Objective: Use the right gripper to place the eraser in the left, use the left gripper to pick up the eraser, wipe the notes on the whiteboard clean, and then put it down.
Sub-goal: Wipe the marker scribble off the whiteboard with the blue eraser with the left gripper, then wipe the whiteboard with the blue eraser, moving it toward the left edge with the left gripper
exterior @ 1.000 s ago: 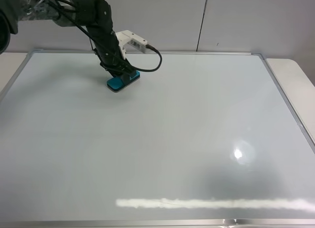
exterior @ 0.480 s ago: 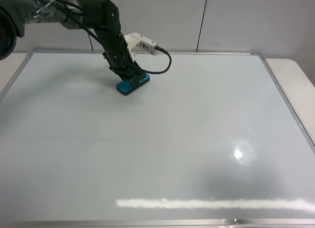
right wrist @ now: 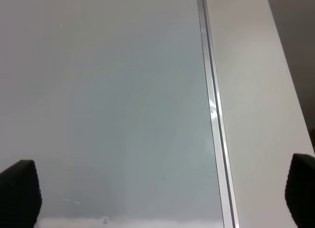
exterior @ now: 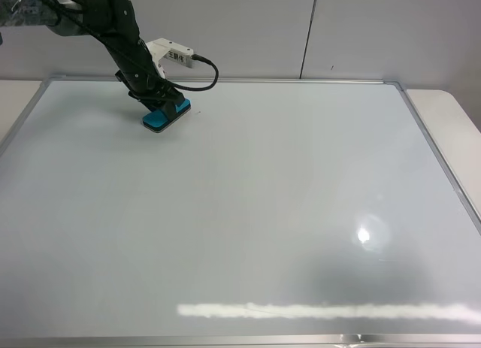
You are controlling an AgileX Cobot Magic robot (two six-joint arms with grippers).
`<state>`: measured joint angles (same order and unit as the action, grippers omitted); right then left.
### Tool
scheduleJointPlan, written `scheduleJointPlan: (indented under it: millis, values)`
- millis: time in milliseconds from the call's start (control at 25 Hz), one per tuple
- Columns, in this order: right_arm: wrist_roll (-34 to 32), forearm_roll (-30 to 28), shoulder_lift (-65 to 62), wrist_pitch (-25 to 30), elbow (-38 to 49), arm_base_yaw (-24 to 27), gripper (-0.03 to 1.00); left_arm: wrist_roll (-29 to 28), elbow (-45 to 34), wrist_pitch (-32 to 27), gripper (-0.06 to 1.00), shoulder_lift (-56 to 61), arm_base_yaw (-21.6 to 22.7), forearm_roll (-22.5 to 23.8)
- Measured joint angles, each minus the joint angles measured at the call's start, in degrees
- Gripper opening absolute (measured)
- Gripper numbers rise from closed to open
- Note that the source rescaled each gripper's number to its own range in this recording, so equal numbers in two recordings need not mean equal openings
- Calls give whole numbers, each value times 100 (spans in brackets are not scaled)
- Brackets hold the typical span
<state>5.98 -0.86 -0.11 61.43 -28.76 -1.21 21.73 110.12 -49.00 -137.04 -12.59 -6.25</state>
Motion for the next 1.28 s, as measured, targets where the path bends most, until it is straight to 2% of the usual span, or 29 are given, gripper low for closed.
scheduleJointPlan:
  millis: [200, 520, 840, 1280]
  values:
    - [0, 0, 0, 0, 0, 0, 100, 0, 0, -10, 1, 0, -250, 171]
    - [0, 0, 0, 0, 0, 0, 100, -12, 0, -150, 1, -11, -1094, 53]
    - [0, 0, 0, 0, 0, 0, 100, -338, -15, -367, 1, 74, -1231, 77]
    - [0, 0, 0, 0, 0, 0, 100, -1499, -85, -1475, 1, 992, -1267, 1224]
